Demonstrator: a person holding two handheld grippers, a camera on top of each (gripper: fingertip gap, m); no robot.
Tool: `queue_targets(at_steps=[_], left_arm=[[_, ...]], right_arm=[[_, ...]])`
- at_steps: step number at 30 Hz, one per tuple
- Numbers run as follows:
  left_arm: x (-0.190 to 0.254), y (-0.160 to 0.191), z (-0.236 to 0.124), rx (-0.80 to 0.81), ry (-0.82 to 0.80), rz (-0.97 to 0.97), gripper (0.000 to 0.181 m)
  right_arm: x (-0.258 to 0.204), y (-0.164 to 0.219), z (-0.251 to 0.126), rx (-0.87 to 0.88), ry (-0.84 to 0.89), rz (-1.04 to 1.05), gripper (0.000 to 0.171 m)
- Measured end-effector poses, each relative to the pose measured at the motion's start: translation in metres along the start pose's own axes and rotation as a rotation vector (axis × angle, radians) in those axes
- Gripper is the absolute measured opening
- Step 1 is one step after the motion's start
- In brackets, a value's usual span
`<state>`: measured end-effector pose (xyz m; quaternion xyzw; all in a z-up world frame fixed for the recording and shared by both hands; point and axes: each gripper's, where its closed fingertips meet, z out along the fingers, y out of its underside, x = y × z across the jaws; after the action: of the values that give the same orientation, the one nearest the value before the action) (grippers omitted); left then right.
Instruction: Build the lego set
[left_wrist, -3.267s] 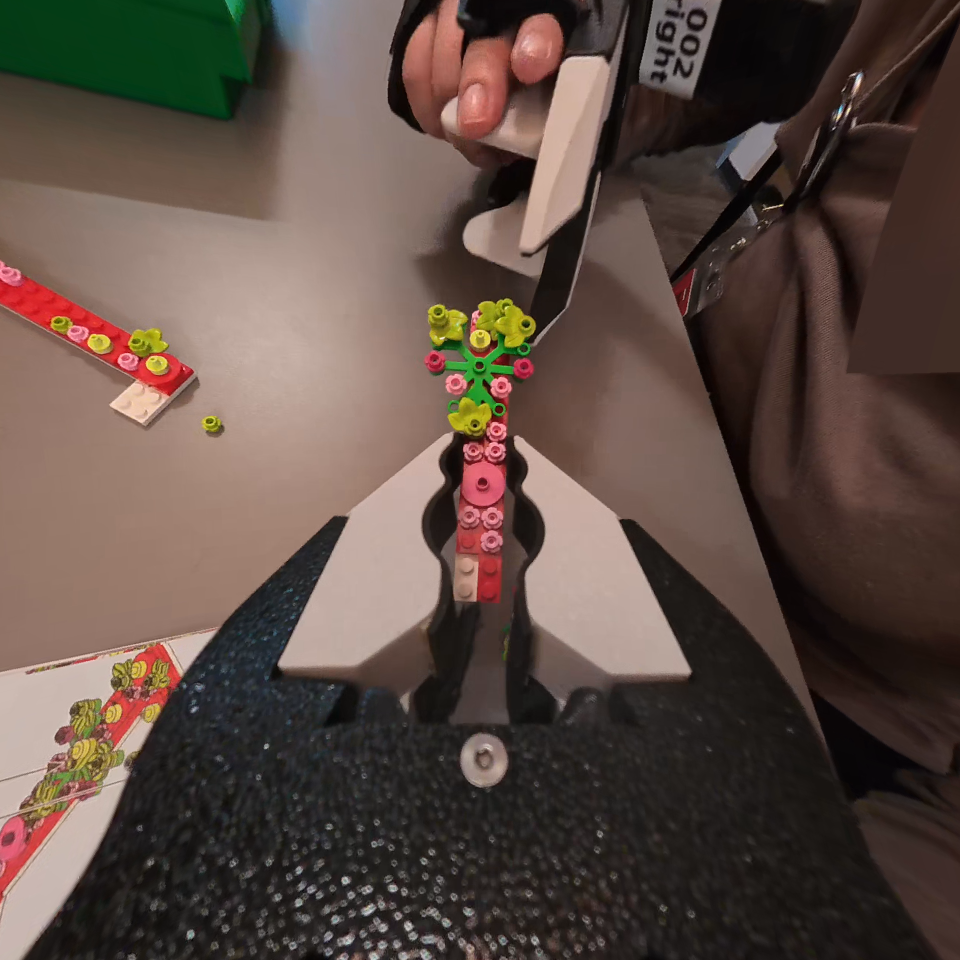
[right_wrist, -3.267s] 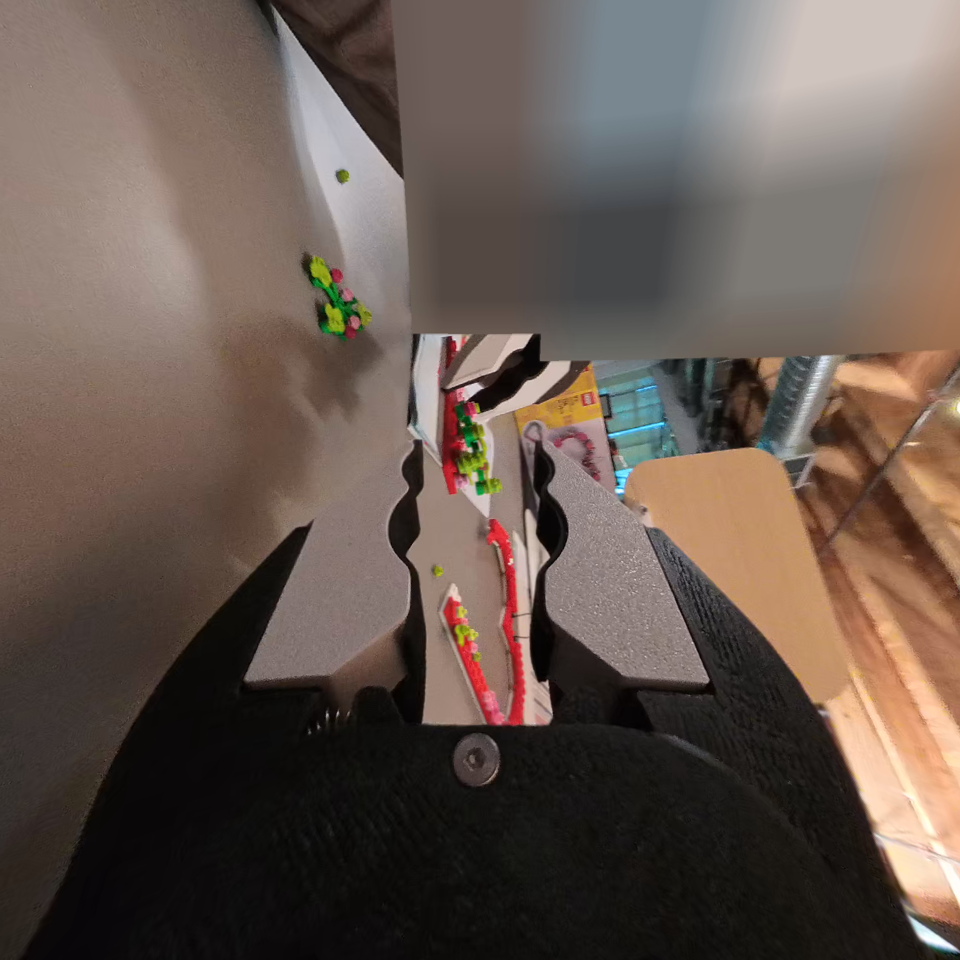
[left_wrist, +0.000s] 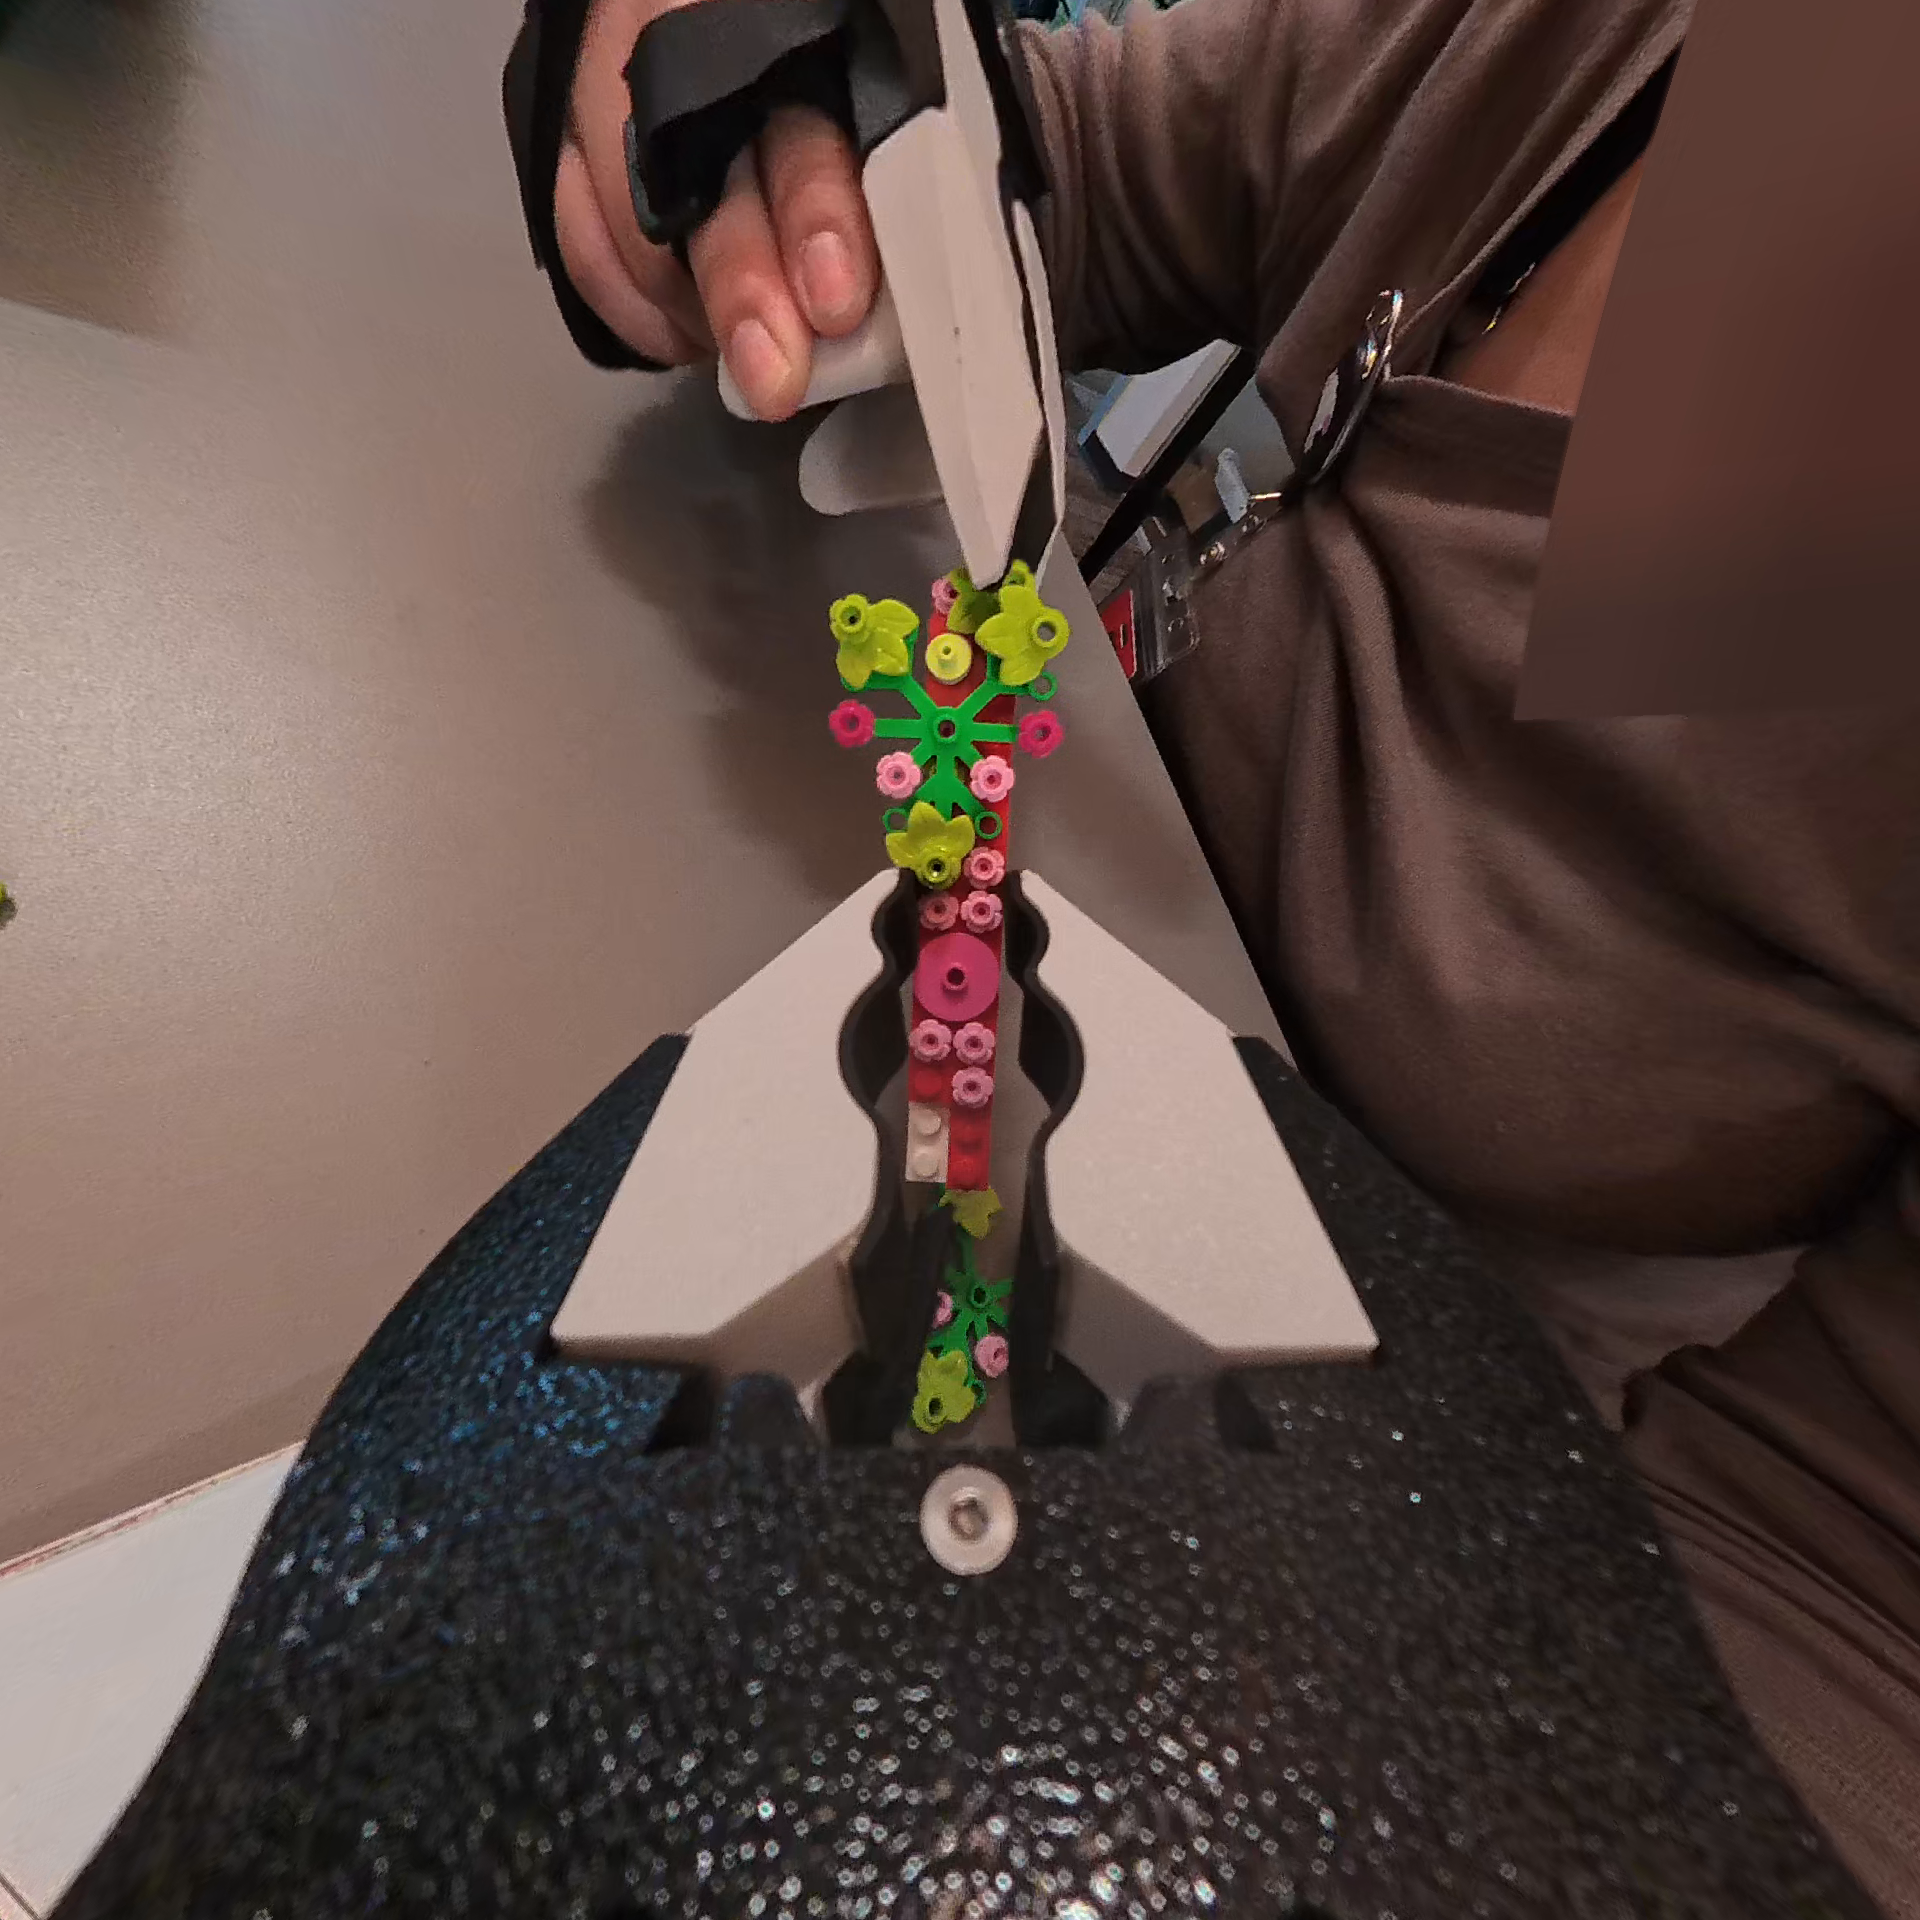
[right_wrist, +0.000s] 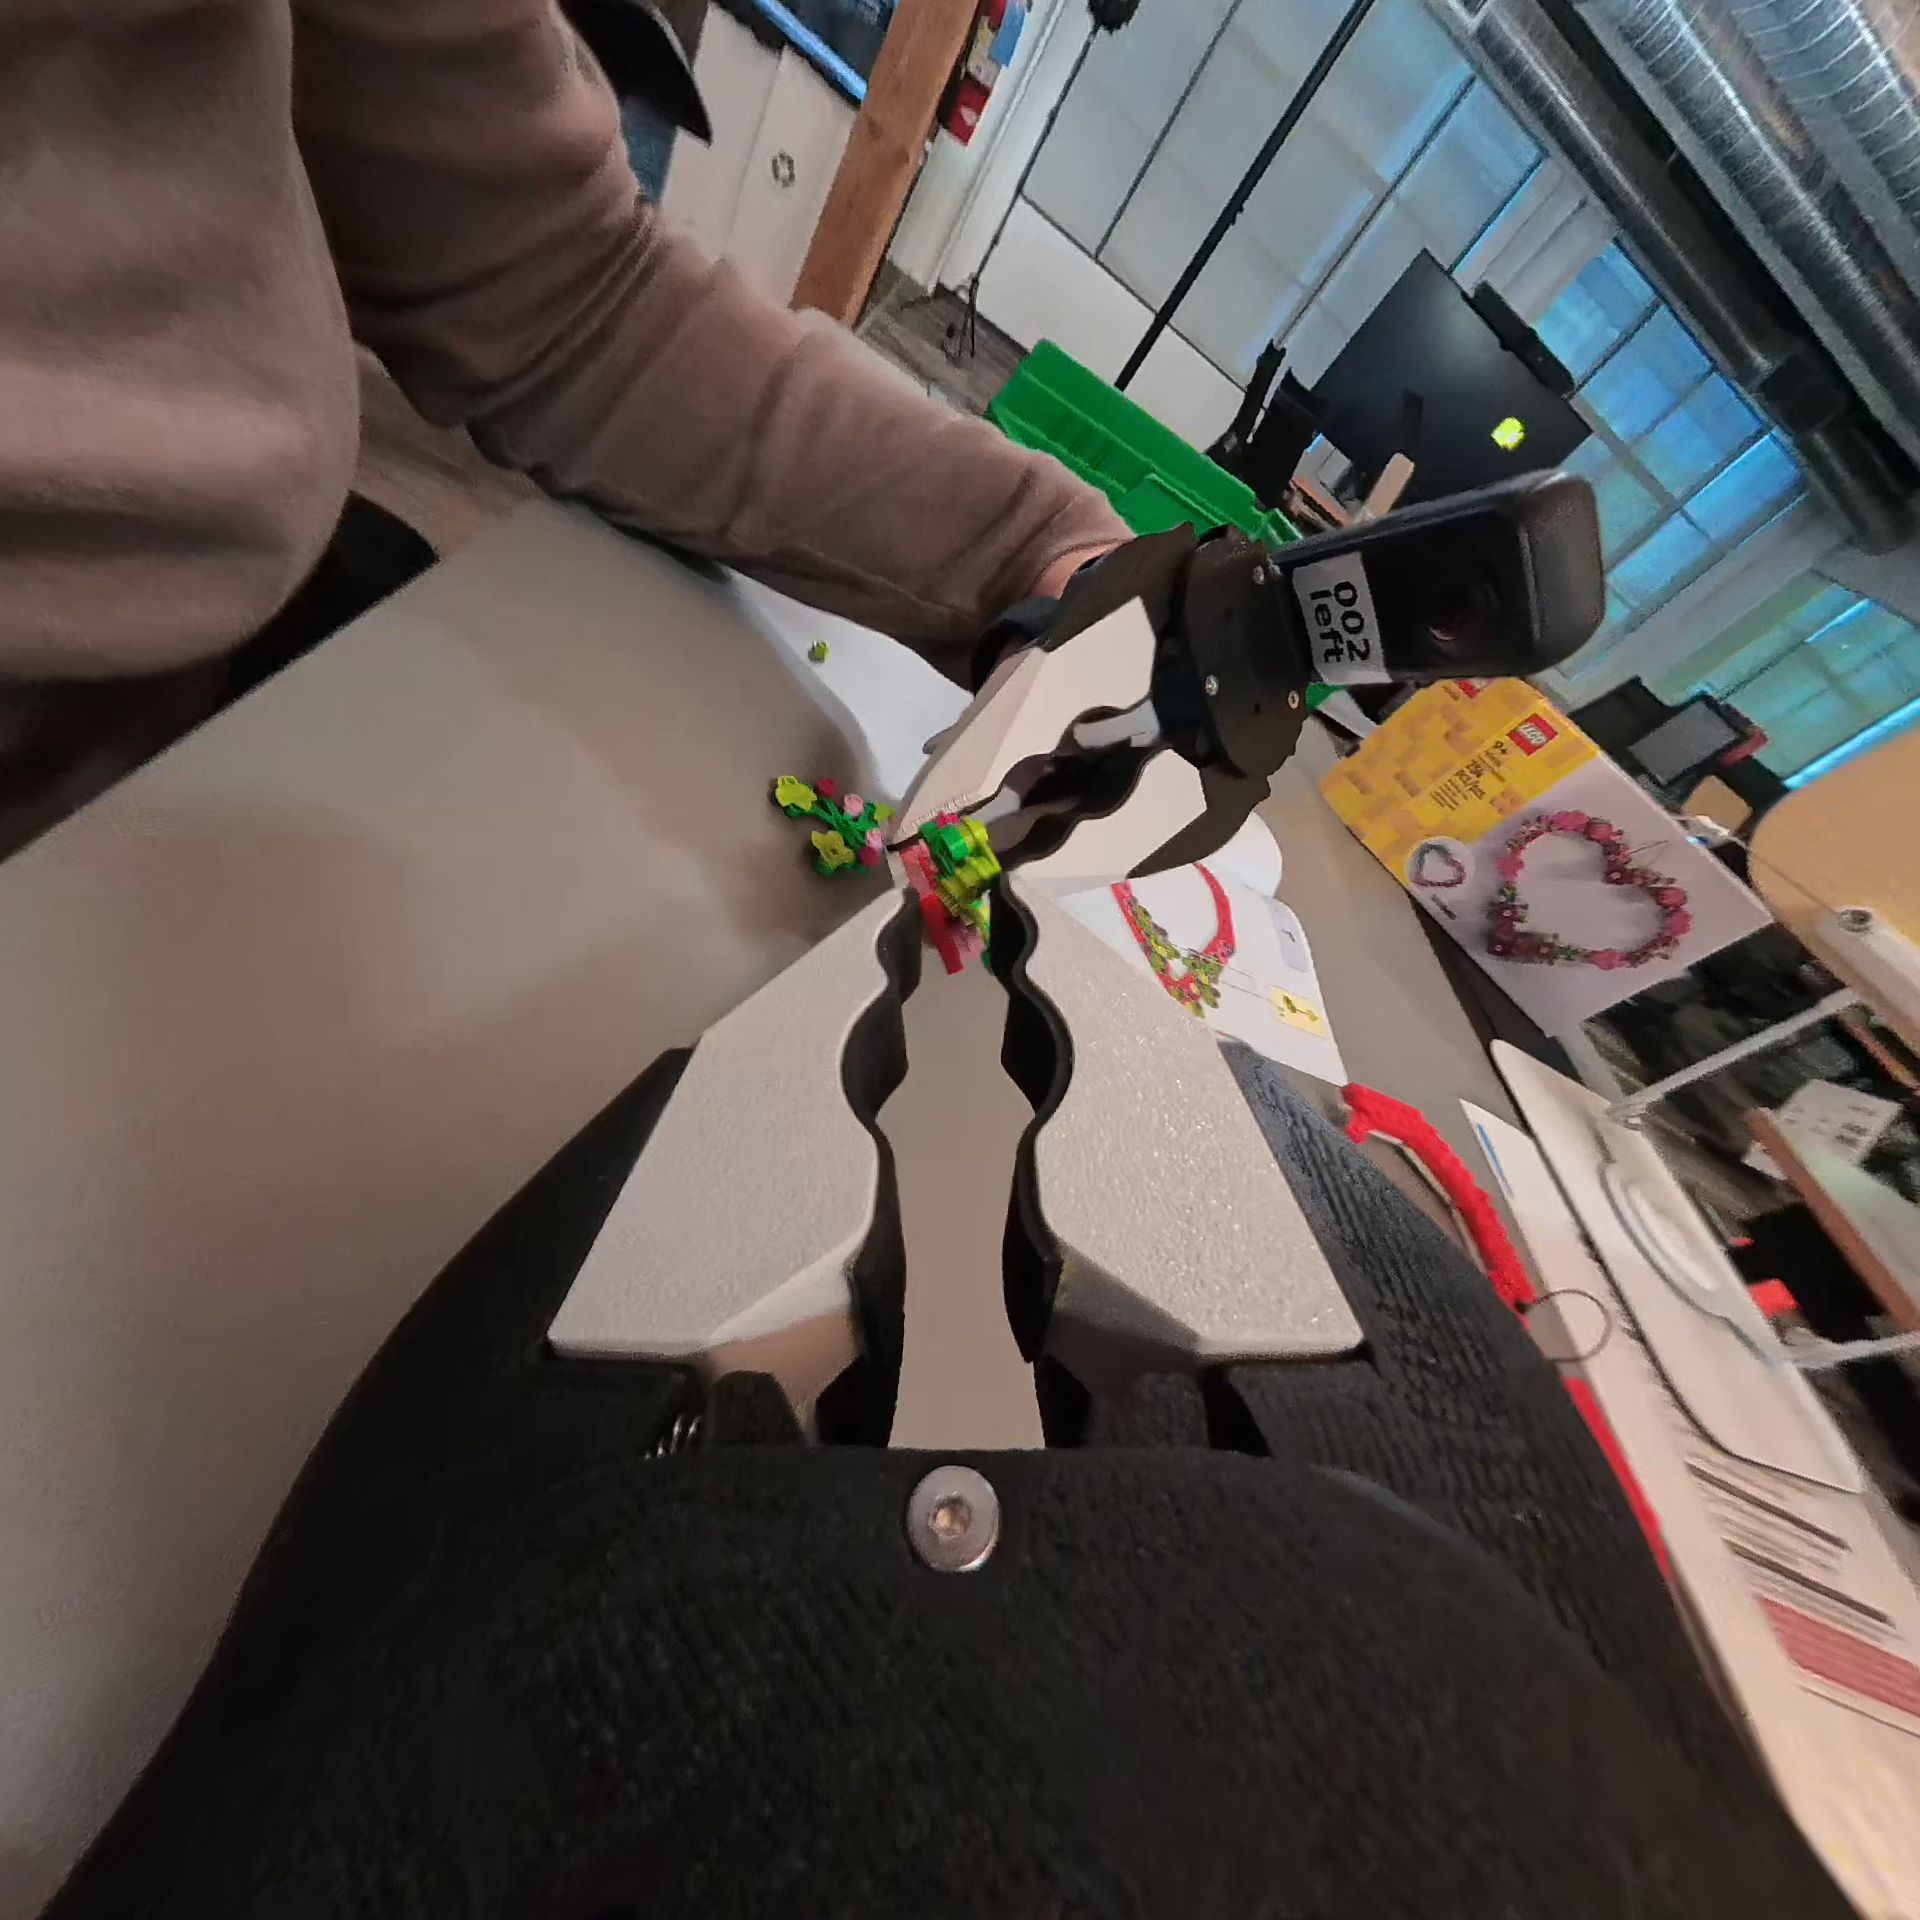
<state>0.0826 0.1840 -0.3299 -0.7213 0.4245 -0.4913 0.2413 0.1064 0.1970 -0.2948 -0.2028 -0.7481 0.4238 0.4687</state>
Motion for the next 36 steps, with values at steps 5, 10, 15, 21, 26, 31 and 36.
queue_targets(at_steps=[5, 10, 15, 21, 26, 31, 36], left_arm=[[0.0013, -0.0016, 0.0005, 0.009, 0.016, 0.004, 0.013], [0.0001, -0.0046, -0.0004, 0.027, 0.005, 0.006, 0.013], [-0.0039, -0.0059, -0.0008, 0.033, -0.014, -0.003, 0.014], [-0.0026, -0.0054, 0.0006, 0.029, -0.005, 0.001, 0.014], [-0.0023, -0.0053, 0.0003, 0.030, -0.008, 0.006, 0.014], [-0.0010, -0.0092, -0.0016, 0.058, 0.003, 0.008, 0.014], [-0.0032, -0.0063, -0.0009, 0.046, -0.003, -0.002, 0.014]], right_arm=[[0.0012, -0.0031, -0.0006, 0.053, -0.016, 0.084, 0.010], [0.0038, -0.0035, -0.0020, 0.059, 0.000, 0.087, 0.010], [0.0071, 0.0002, -0.0034, 0.049, 0.019, 0.093, 0.010], [0.0058, -0.0010, -0.0034, 0.056, -0.003, 0.125, 0.010], [0.0060, -0.0004, -0.0035, 0.061, -0.011, 0.147, 0.010], [0.0080, -0.0004, -0.0057, 0.068, 0.007, 0.120, 0.011], [0.0043, 0.0038, -0.0053, 0.034, 0.026, 0.019, 0.012]])
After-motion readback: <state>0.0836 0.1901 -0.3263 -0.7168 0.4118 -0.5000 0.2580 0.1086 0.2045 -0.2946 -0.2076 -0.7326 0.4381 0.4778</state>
